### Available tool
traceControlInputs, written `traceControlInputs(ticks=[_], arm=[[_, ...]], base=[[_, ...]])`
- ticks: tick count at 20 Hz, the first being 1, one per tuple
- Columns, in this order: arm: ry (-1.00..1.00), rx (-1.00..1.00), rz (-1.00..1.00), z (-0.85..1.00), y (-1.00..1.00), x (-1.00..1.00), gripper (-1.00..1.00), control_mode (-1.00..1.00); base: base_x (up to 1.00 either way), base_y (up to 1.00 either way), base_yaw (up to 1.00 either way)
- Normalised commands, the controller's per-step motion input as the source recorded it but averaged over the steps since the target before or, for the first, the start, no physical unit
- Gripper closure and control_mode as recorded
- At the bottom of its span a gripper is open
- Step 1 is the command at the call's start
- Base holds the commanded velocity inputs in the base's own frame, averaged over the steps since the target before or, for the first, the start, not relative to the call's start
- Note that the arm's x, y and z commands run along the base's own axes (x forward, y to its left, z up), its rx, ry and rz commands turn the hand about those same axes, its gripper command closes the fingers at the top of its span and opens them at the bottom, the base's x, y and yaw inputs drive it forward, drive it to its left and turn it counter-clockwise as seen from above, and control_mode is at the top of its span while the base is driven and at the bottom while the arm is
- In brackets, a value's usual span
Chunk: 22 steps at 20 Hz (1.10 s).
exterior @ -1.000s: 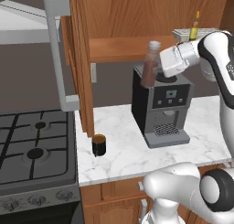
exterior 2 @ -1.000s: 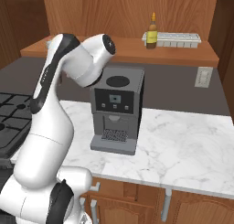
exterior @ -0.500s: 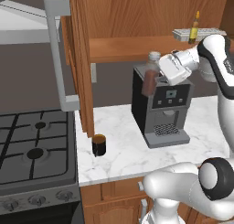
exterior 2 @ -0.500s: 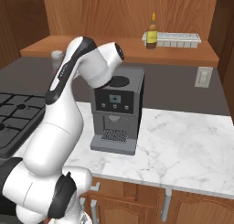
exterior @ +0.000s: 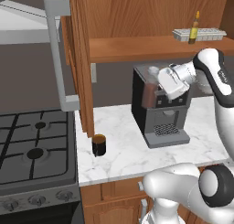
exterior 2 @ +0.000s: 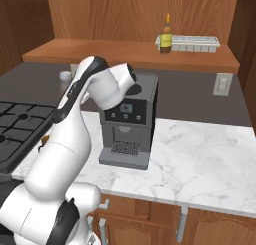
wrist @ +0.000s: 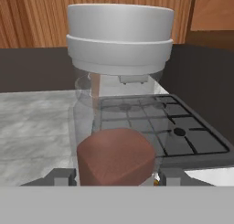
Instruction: Pick the cinnamon and honey bottle from the cabinet and place them next to the mug.
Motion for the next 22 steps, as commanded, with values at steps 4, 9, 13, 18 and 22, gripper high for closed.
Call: traceControlInputs(ticks=[4,9,13,18,22], arm=[[0.00,0.00,0.00,-0.45,0.00,-0.03,1.00,-1.00],[0.06,0.00,0.00,-0.42,0.00,0.00,1.00,-1.00],[0.09,0.00,0.00,-0.40,0.02,0.00,1.00,-1.00],[0.12,0.00,0.00,-0.38,0.05,0.00,1.00,-1.00],[0.13,0.00,0.00,-0.29,0.11,0.00,1.00,-1.00]], base=[[0.00,0.00,0.00],[0.00,0.00,0.00],[0.00,0.00,0.00],[0.00,0.00,0.00],[0.00,0.00,0.00]])
